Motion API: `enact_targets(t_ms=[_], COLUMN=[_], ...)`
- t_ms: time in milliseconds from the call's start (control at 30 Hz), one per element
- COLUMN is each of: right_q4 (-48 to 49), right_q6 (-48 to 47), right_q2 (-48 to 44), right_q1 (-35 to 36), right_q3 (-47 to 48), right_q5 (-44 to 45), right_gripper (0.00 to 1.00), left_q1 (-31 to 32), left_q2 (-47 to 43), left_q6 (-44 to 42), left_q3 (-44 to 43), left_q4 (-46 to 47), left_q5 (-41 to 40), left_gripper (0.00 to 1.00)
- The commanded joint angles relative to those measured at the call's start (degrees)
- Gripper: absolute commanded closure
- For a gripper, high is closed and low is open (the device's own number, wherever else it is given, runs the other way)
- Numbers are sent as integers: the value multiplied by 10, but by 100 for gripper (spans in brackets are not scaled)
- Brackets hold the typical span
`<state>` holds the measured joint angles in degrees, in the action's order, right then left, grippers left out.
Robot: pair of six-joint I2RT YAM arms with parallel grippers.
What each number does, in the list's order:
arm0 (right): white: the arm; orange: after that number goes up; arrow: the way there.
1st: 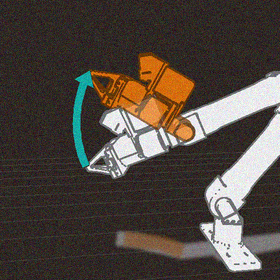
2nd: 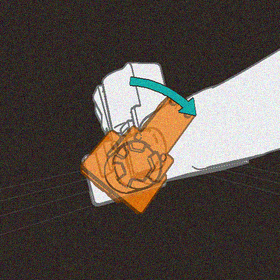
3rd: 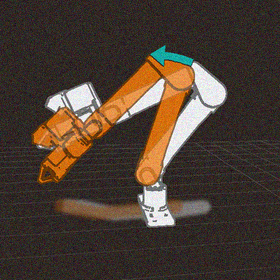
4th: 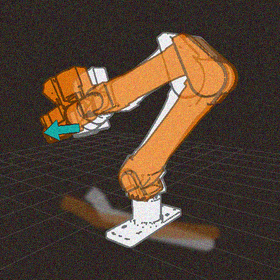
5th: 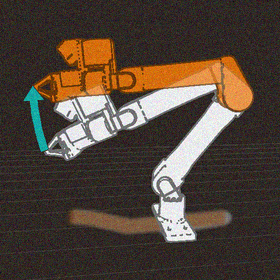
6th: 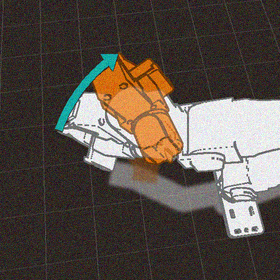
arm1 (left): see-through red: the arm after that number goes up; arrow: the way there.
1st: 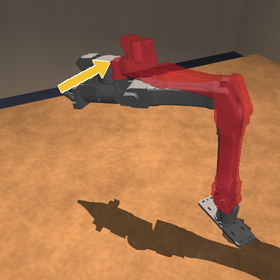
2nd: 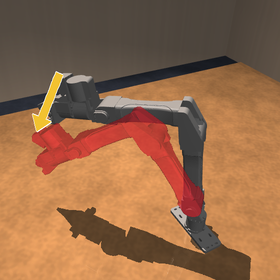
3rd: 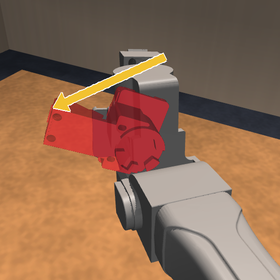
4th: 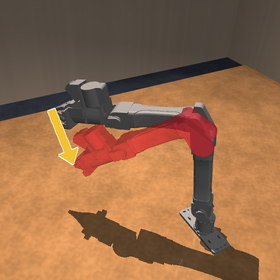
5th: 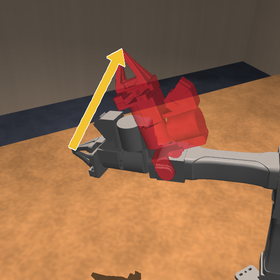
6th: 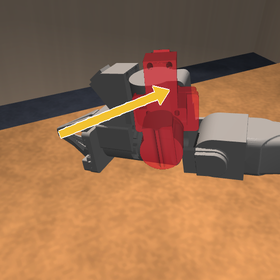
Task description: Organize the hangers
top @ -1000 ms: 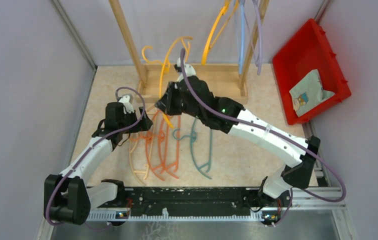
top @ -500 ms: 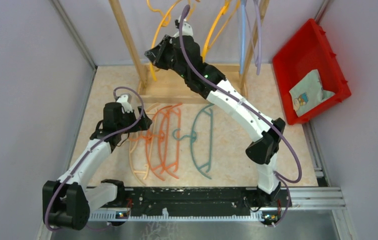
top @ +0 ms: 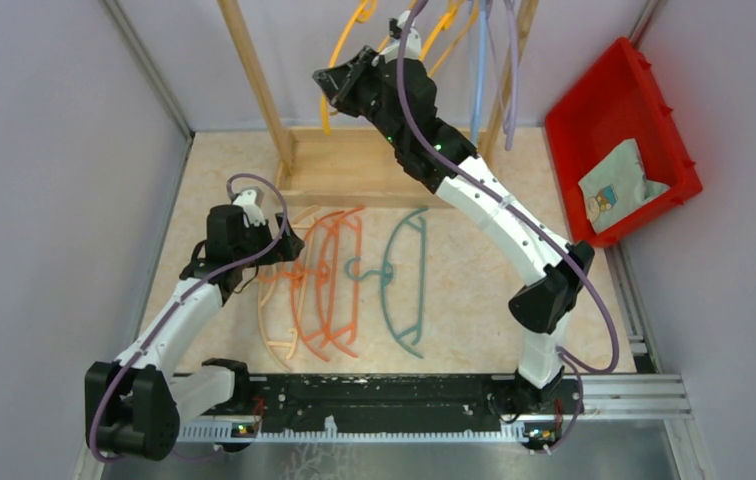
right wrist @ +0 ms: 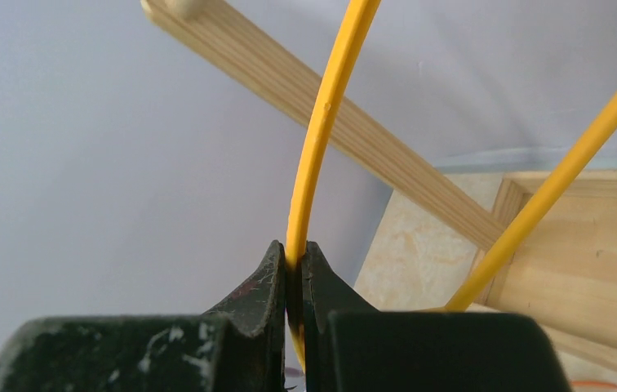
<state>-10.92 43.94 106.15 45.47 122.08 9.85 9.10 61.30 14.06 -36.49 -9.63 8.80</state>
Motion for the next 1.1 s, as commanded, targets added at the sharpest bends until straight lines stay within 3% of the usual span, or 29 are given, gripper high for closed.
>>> enact_targets(t_ms=[0,333,767,967,1067], right_q4=[72,68,69,56,43], right_q6=[13,69,117,127,137], right_q2=[-40,-50,-143,-150,-139], right_q1=[-31,-81,-100,-108,-109], right_q3=[-2,-36,-156,-156,-135], right_q5=[8,19,58,54,40], right_gripper=[100,100,100,96,99], left_q1=[-3,-3,-4,-4,-4], left_q2=[4,2,7,6,1], left_q6=[-8,-14,-14,-13,-12], left_q3=[-8,-4,2,3,3], left_q4=[2,0,5,4,0], left_q5=[1,-5,-3,-1,-3], left_gripper=[0,0,0,0,0])
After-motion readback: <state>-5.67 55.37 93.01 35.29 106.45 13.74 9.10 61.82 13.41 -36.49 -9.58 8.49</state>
